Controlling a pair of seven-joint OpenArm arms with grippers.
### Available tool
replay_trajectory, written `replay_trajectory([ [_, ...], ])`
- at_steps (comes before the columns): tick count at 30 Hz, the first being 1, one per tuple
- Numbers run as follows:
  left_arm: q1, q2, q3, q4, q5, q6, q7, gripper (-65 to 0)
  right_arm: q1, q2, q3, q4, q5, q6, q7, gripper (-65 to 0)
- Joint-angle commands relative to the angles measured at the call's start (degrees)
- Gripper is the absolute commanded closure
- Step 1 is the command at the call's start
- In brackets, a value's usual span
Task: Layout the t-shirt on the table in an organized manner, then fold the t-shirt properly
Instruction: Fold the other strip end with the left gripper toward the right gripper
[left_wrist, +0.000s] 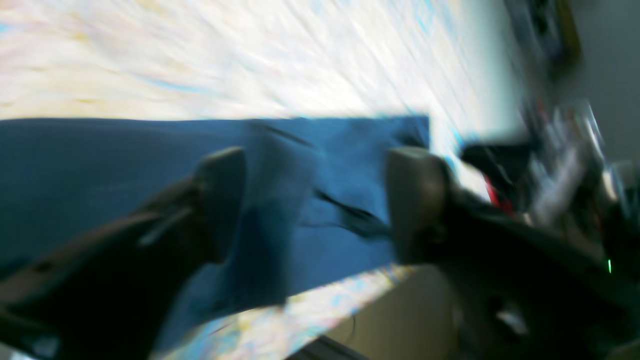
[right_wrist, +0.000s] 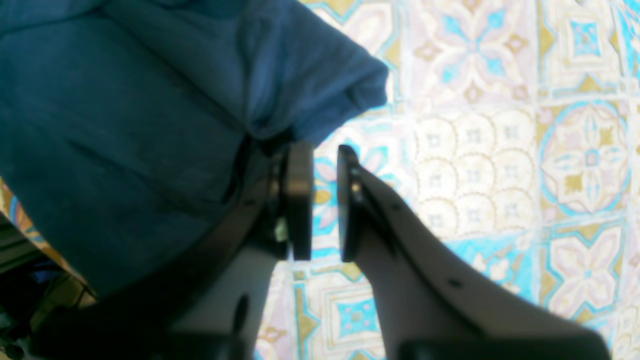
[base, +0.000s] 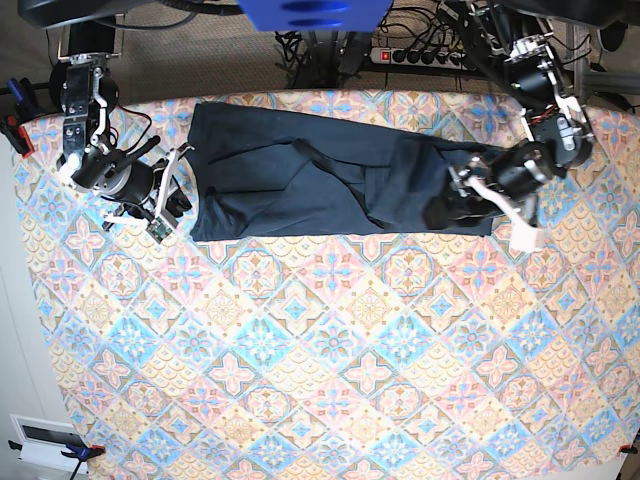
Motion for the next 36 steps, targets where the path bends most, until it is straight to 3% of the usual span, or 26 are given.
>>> replay_trajectory([
  [1,-0.10,-0.33,-1.36,0.91,-1.92,-0.25,-0.13,-50.9,0.61,0.71,0.35,1.08,0.98,-0.01,1.18,-7.9],
  [12,4.64,-8.51,-2.06,0.65,-1.04,-0.25,-0.05,-50.7,-0.79,0.71,0.26,0.99,0.98,-0.01,0.83,-8.1],
  [16,4.99,-12.38,3.48,-3.49,5.29,-0.25,-0.48,-45.1,-0.97,0.71,0.00,0.38,1.07,-0.01,-1.20,-8.6],
  [24,1.39,-12.20,14.73,-10.78,16.63,-0.25,-1.72,-23.0,-0.35,0.45,0.44,0.29,1.16,-0.01,-3.75,-23.8],
  [30,1.48,-11.94,21.24,-10.87,20.32,-0.16,-6.20,-22.1,-0.79,0.19,3.69,-2.61,1.86,-0.01,-3.83,-25.9],
  [36,1.65,-11.85,21.41,-10.87,20.23,-0.16,-6.20,-22.1,-0.35,0.19,5.28,-10.96,13.55,-0.01,-3.83,-25.9],
])
